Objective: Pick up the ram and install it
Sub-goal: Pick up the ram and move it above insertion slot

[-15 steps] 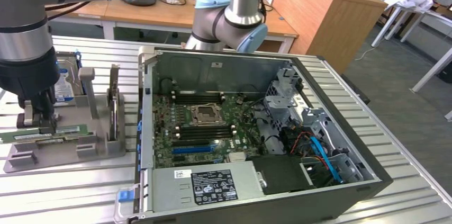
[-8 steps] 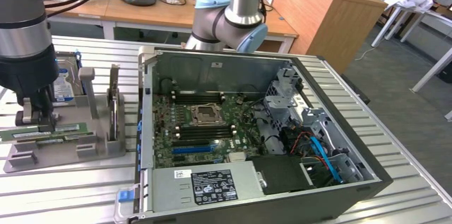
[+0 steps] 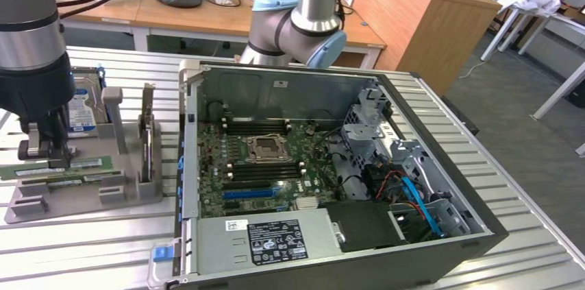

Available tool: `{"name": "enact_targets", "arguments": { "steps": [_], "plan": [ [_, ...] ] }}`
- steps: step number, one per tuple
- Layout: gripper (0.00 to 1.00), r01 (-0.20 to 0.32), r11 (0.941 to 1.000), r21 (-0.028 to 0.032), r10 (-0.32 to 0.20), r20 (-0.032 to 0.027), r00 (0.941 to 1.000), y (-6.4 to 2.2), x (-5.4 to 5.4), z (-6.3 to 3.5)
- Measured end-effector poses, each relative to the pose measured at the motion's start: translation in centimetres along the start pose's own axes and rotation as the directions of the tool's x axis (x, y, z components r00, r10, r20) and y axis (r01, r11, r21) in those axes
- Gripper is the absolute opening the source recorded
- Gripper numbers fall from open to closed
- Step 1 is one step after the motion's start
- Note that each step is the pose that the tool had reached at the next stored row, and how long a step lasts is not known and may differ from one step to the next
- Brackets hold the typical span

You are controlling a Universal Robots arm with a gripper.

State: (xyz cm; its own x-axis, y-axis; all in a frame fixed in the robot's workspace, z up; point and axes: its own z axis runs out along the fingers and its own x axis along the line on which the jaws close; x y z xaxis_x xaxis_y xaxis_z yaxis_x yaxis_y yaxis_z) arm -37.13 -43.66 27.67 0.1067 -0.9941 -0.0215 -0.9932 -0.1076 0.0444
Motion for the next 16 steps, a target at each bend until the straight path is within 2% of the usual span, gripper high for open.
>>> {"name": "enact_targets", "arguments": {
  "steps": [4, 6, 16],
  "plan": [
    [0.11, 0.0, 1.0, 0.0, 0.0, 0.0, 1.0, 0.01, 0.0, -0.24],
    [0.11, 0.0, 1.0, 0.0, 0.0, 0.0, 1.0, 0.04, 0.0, -0.78],
    [0.11, 0.0, 1.0, 0.0, 0.0, 0.0, 1.0, 0.07, 0.0, -1.52]
  ]
}}
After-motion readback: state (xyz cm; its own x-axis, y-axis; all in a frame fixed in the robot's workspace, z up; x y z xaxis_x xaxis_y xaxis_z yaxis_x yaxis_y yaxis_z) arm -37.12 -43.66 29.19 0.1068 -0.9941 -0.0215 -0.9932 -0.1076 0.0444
